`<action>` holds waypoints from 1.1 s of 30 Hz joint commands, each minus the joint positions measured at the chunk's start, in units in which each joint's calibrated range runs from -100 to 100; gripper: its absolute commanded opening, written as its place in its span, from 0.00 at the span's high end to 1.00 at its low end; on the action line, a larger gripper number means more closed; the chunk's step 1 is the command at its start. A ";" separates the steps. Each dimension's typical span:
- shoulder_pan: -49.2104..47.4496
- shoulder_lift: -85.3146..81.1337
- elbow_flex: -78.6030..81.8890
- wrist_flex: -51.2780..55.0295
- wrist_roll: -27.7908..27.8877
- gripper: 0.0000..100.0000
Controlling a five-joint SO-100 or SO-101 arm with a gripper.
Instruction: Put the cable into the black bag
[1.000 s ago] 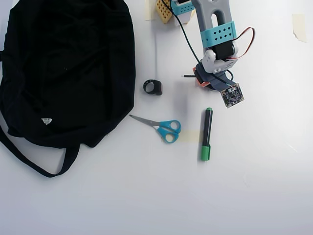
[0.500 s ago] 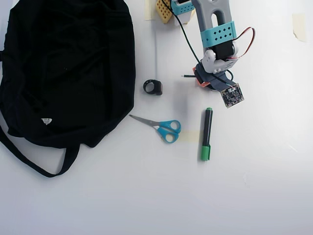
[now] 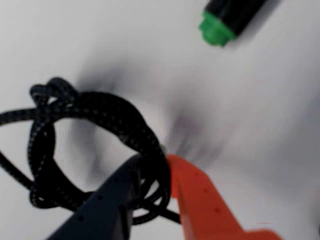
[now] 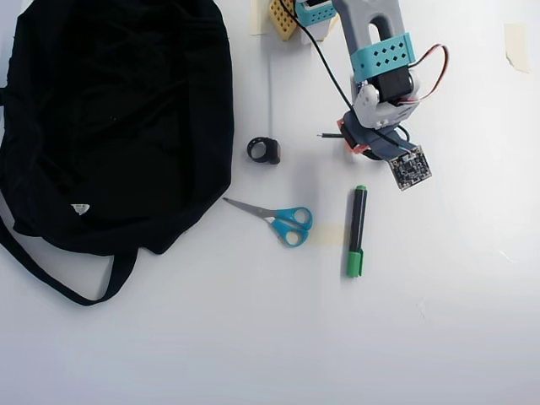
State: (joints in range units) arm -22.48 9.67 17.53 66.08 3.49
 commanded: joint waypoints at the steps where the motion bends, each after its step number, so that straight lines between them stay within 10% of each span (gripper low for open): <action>1: -0.40 -1.71 -6.93 6.36 0.23 0.98; 33: 4.08 -6.68 -18.61 24.53 -0.35 0.98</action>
State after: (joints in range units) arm -19.47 6.27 1.18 88.58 3.35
